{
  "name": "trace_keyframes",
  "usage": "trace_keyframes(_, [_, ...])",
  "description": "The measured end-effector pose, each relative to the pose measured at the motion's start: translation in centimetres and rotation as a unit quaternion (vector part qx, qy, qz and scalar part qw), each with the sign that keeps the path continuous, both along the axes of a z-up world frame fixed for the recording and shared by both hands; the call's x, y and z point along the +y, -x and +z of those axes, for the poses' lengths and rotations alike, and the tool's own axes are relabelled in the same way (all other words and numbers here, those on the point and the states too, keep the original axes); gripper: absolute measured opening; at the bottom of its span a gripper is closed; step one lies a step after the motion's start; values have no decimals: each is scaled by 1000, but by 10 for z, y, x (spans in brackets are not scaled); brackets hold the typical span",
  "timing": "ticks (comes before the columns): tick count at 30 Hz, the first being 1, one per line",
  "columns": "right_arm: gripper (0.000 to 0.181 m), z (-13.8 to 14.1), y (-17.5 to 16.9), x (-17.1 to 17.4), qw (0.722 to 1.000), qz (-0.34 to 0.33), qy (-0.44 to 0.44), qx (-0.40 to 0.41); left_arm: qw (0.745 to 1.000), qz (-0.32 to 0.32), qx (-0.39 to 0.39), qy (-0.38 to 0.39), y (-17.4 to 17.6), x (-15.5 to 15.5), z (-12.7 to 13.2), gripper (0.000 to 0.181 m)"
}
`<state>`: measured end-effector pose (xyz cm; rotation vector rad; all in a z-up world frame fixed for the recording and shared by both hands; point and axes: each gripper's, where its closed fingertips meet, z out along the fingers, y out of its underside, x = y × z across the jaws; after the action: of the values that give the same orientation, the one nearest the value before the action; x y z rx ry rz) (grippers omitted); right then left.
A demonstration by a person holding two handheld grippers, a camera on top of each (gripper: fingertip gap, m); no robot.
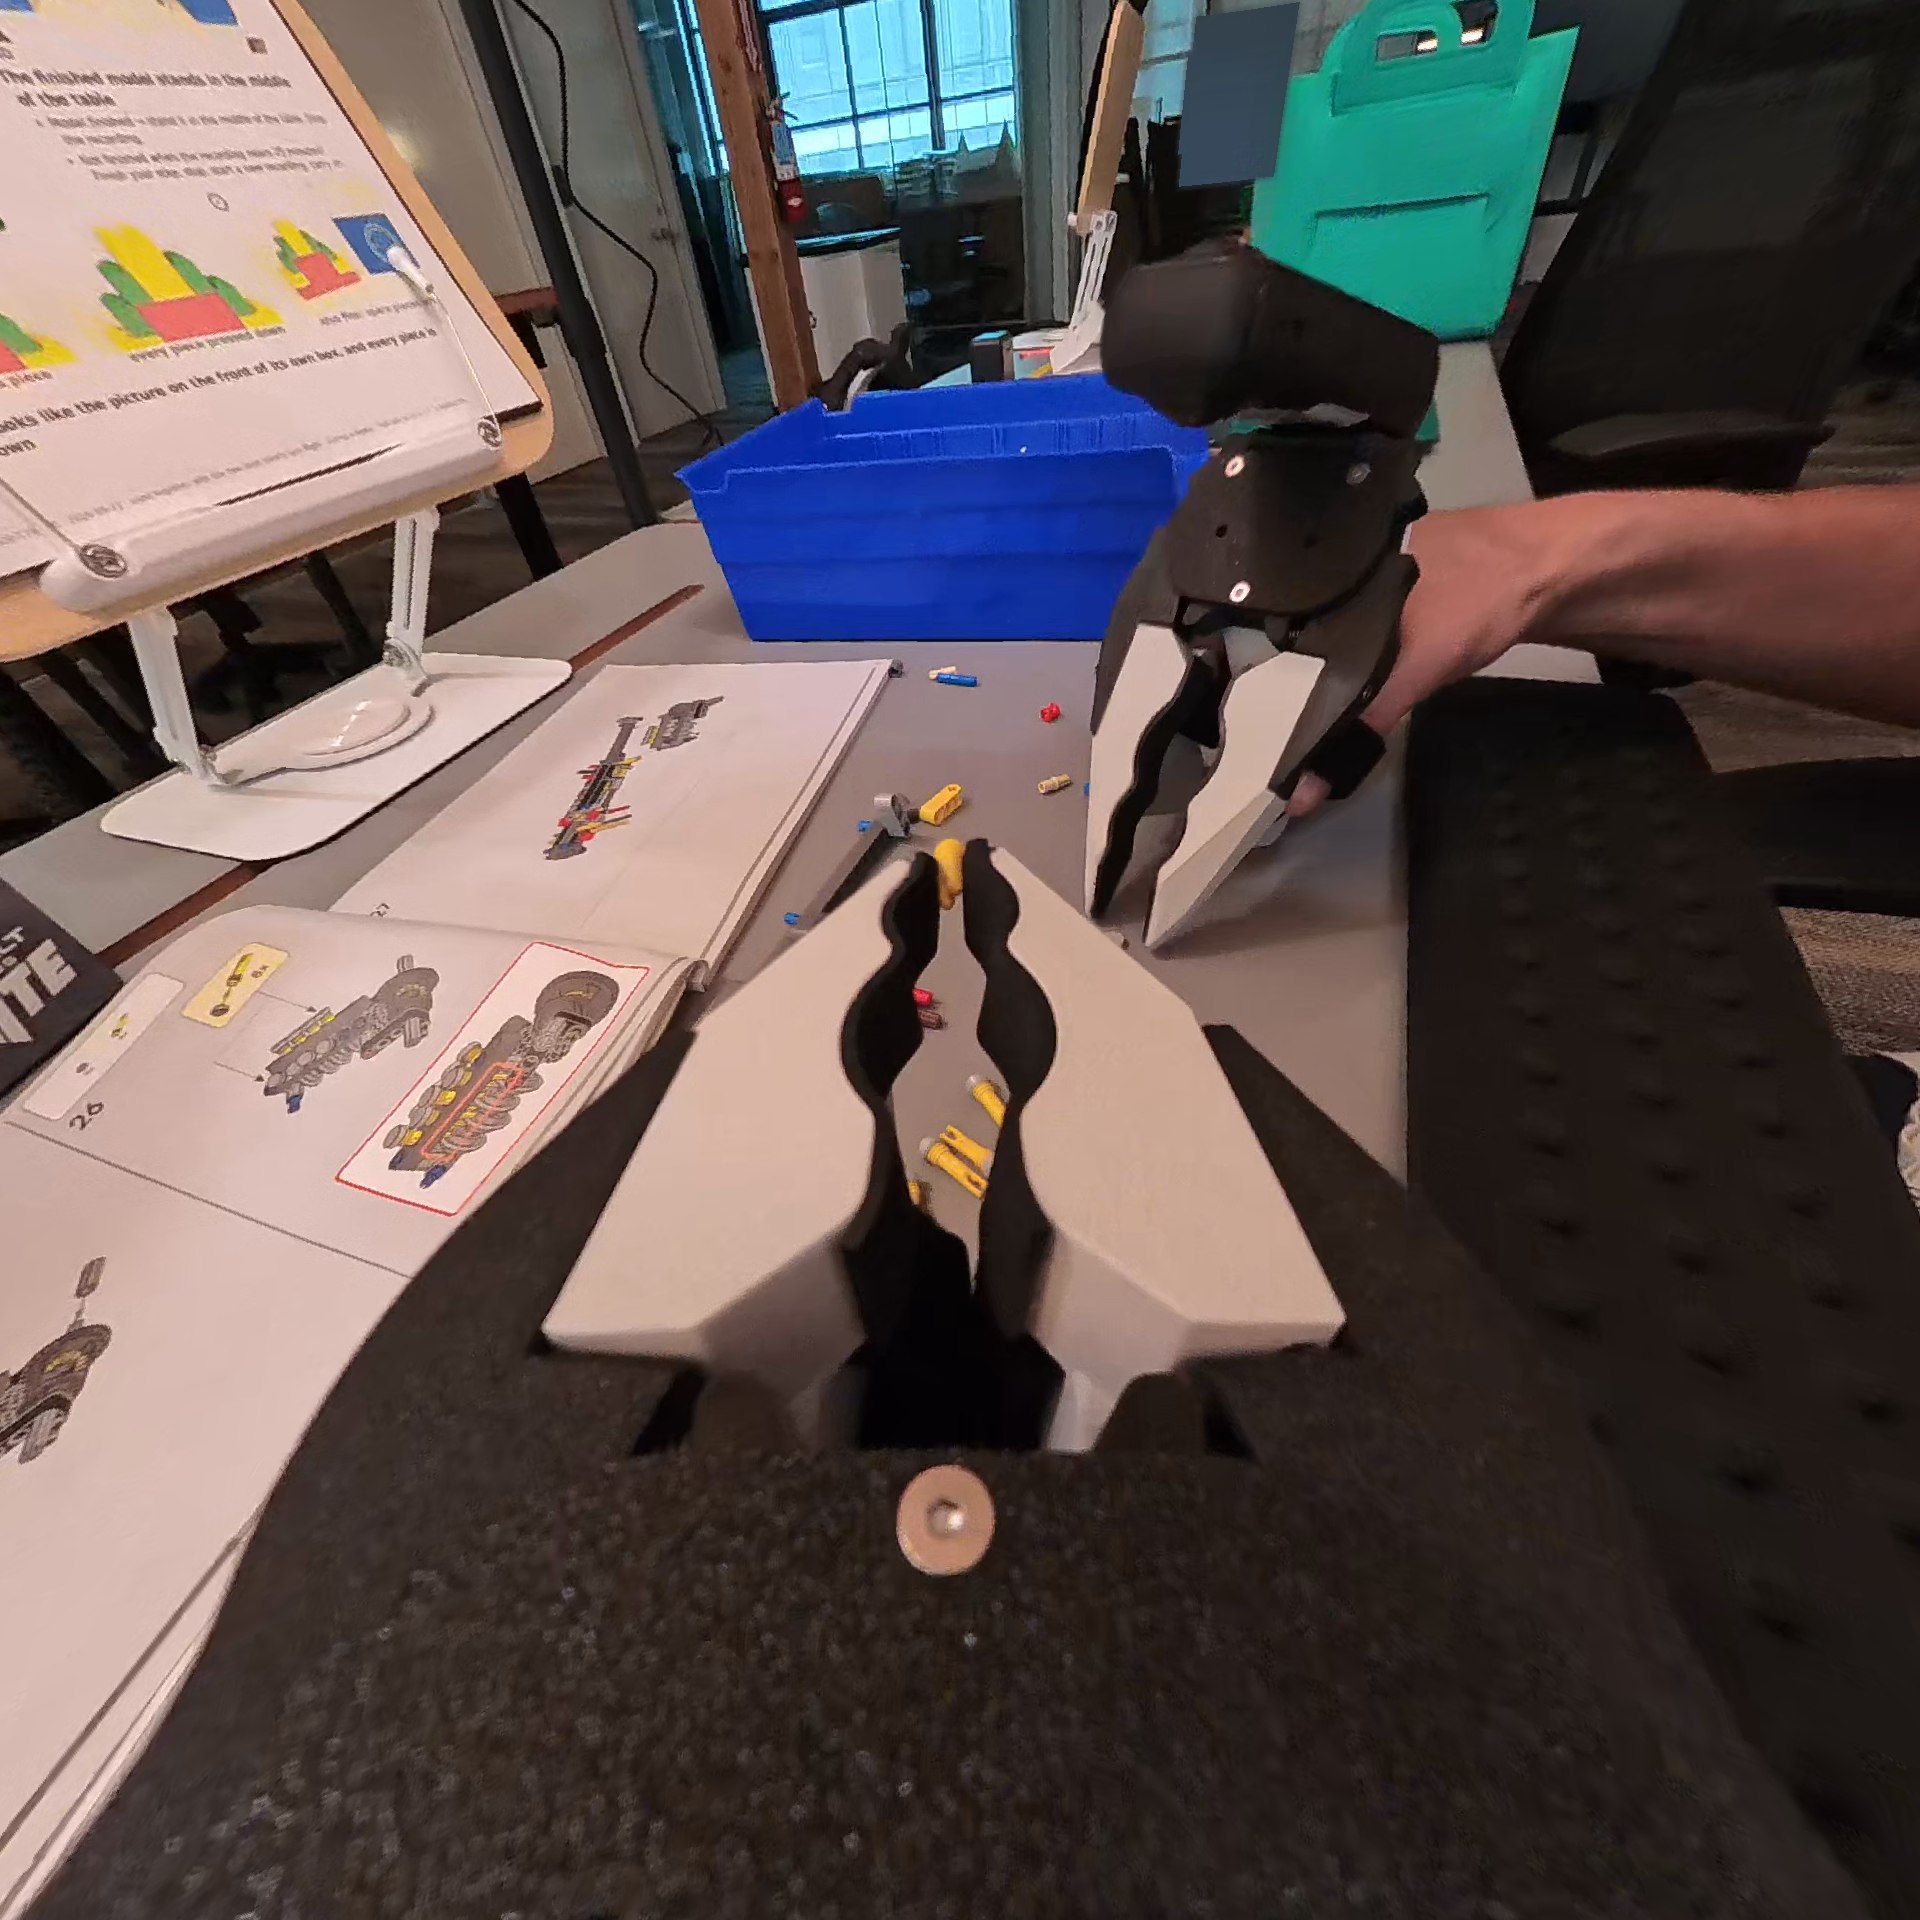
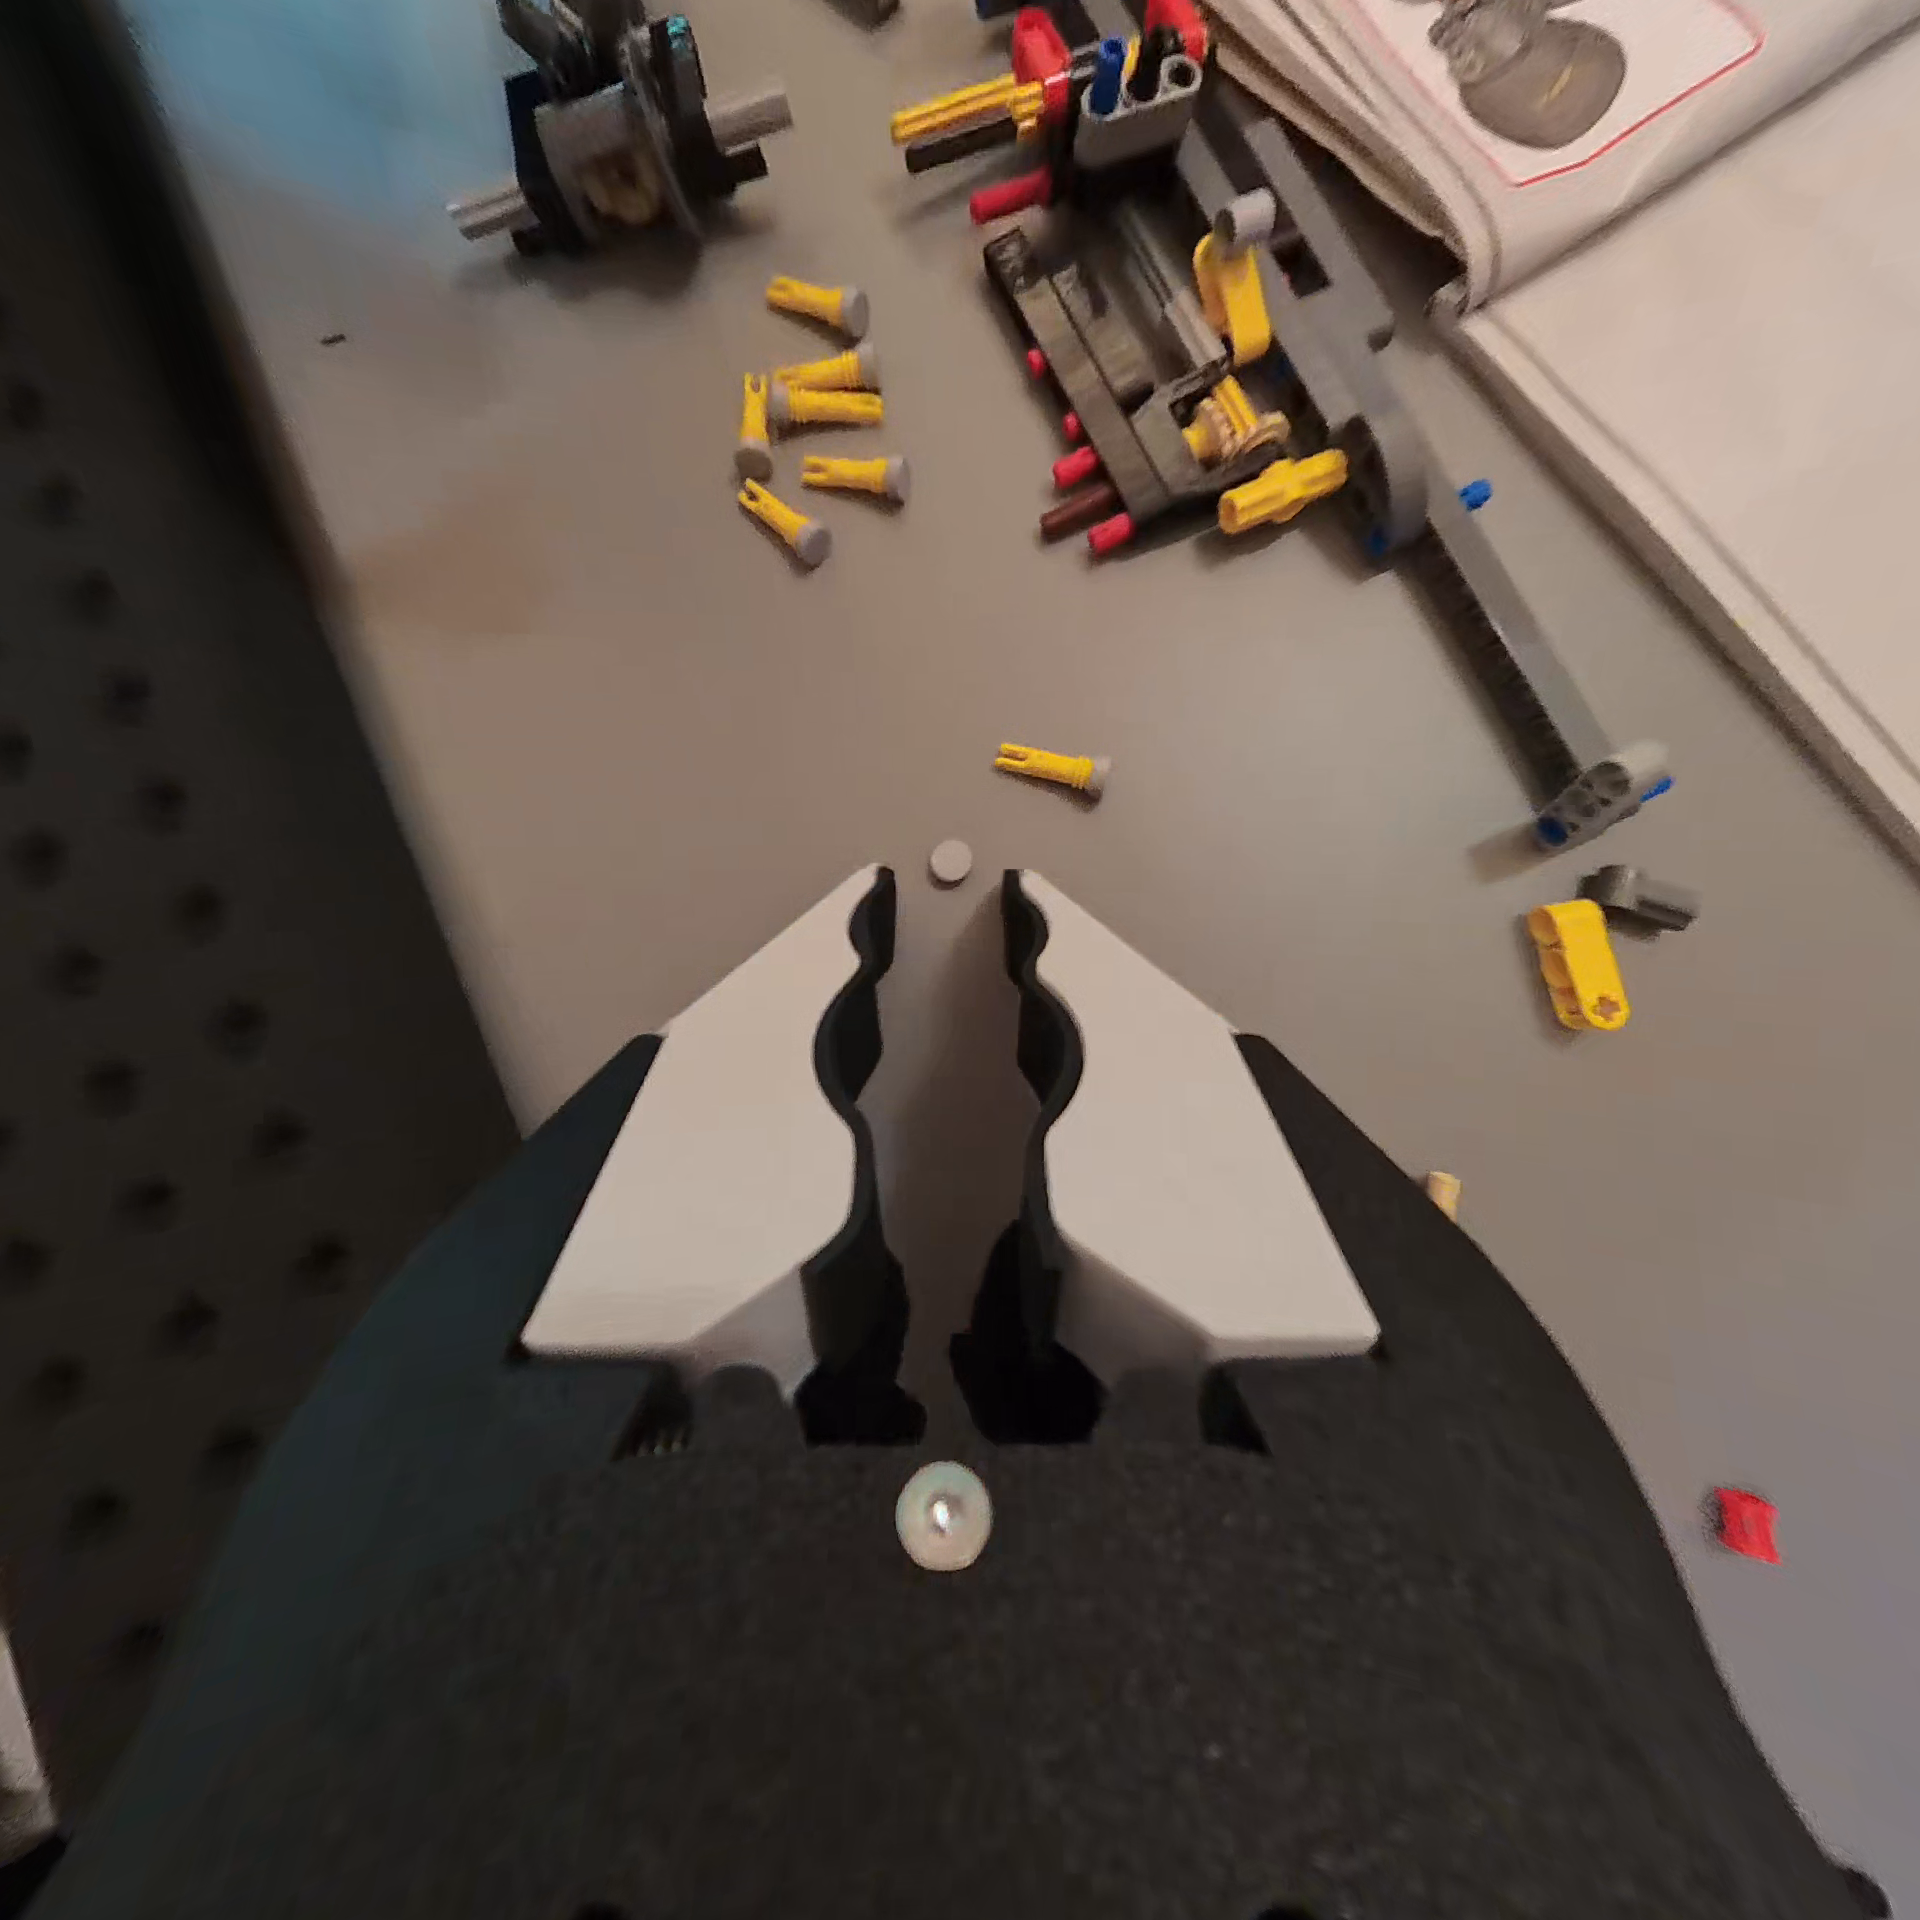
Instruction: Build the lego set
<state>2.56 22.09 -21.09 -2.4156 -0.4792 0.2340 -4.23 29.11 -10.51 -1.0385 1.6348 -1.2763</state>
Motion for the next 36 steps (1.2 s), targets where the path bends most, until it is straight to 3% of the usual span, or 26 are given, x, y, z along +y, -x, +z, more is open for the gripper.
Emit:
trace_keyframes(14, [7, -2, 3, 5, 998, 31, 10, -51, 1000, -12, 2, -3, 1, -4, -1, 4])
trace_keyframes(16, [7, -2, 4, 7, 999, 20, 12, -24, 1000, -14, -4, -2, 1, -5, 1, 4])
trace_keyframes(18, [7, 17, 16, 18, 998, 4, -28, 61, 1000, -21, -20, 3, 3, -7, 7, 4])
trace_keyframes(20, [6, 65, 36, 35, 971, -11, -102, 218, 998, -29, -51, 3, 6, -10, 17, 4])
trace_keyframes(21, [6, 95, 46, 42, 937, -10, -149, 316, 997, -32, -68, -1, 8, -12, 22, 4])
trace_keyframes(23, [6, 143, 59, 48, 843, -2, -212, 494, 995, -34, -97, -12, 10, -14, 30, 3])
trace_keyframes(26, [6, 154, 72, 57, 763, 3, -198, 615, 992, -29, -124, -17, 13, -15, 38, 4])
trace_keyframes(32, [6, 152, 83, 64, 716, 4, -177, 675, 991, -19, -132, -24, 12, -13, 40, 4])
trace_keyframes(36, [6, 150, 84, 65, 720, 4, -178, 670, 991, -18, -133, -24, 13, -12, 41, 4])
